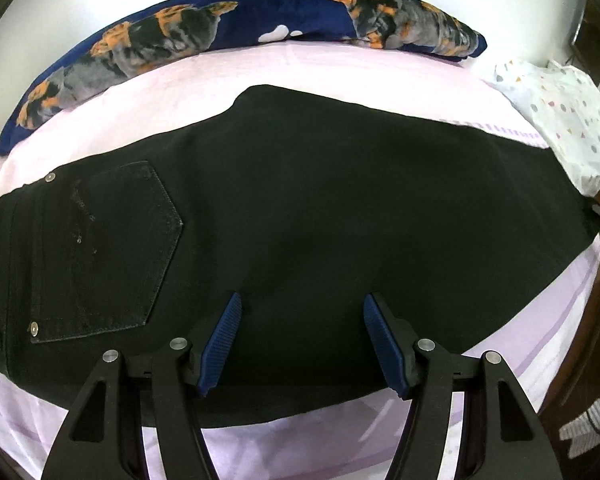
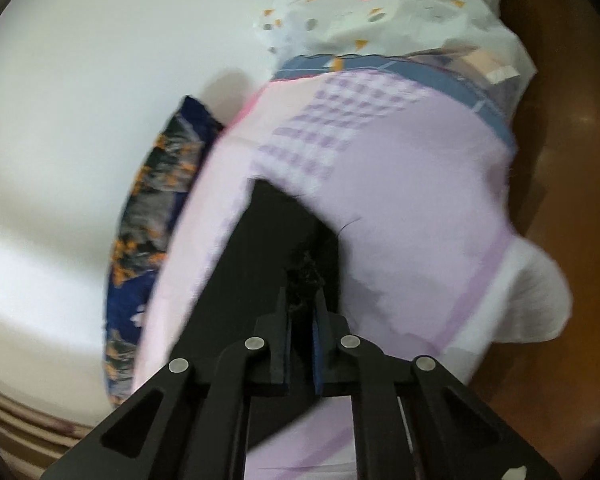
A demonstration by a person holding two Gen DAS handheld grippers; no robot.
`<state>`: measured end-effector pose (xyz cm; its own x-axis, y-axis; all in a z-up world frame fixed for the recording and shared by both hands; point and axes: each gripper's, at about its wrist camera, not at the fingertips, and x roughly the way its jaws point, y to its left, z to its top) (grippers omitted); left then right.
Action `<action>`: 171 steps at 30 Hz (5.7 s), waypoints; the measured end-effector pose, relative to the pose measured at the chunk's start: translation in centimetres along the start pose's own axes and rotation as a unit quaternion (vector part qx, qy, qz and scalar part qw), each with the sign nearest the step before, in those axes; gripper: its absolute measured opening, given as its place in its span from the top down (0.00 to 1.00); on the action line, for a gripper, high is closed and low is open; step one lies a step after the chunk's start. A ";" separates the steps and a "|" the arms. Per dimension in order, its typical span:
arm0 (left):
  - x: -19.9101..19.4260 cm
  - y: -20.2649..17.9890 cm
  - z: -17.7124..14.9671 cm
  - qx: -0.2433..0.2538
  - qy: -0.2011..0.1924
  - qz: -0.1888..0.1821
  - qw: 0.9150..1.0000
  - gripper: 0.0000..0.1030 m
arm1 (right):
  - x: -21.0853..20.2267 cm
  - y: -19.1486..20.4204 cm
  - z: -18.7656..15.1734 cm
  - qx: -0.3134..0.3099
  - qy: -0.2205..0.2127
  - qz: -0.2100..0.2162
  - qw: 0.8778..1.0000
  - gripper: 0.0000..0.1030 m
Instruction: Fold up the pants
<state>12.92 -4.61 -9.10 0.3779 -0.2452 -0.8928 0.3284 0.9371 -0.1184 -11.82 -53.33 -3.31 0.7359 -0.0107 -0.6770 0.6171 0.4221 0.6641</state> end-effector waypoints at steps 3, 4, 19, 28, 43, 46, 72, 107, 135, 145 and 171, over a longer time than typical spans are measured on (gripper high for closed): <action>-0.7 1.1 0.1 -0.028 -0.005 -0.014 1.000 0.37 | 0.5 3.7 -0.9 -0.017 0.019 0.045 0.999 0.92; -1.1 1.7 0.2 -0.041 -0.010 -0.020 0.999 0.37 | 0.8 4.8 -1.3 -0.026 0.025 0.052 0.998 0.92; -8.3 10.2 -1.0 -0.143 -0.076 -0.043 0.986 0.36 | 13.2 26.6 -19.7 -0.228 0.276 0.173 0.918 0.92; -7.7 11.8 -2.3 -0.168 -0.068 -0.065 0.981 0.36 | 15.5 27.4 -28.8 -0.347 0.366 0.113 0.856 0.88; -3.5 9.1 -0.7 -0.187 0.028 -0.230 0.954 0.36 | 10.3 24.9 -23.6 -0.317 0.281 0.103 0.900 0.56; -1.8 8.5 -0.2 -0.208 0.069 -0.259 0.941 0.36 | 9.8 24.1 -21.4 -0.285 0.246 0.095 0.921 0.54; 1.6 4.5 -0.6 -0.249 0.146 -0.277 0.917 0.91 | 10.0 22.1 -18.5 -0.208 0.219 0.095 0.949 0.53; -10.2 15.3 -4.8 -0.275 -0.069 -0.035 0.958 0.52 | 12.4 22.1 -21.5 -0.264 0.233 0.005 0.936 0.51; -7.0 29.2 -12.2 -0.521 -0.112 -0.184 0.826 0.52 | 13.7 27.6 -29.3 -0.302 0.308 0.046 0.901 0.40; -7.8 28.8 -10.4 -0.503 -0.143 -0.143 0.840 0.75 | 13.3 28.4 -28.4 -0.295 0.293 0.048 0.908 0.40; -3.1 -5.9 7.1 -0.013 -0.005 -0.205 0.979 0.76 | 7.1 20.4 -11.8 -0.192 0.164 0.053 0.966 0.39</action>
<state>15.99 -11.17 -2.53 0.2269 -0.6041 -0.7640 0.4320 0.7654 -0.4769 2.76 -34.07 1.67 0.6224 0.3127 -0.7175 0.3477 0.7109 0.6114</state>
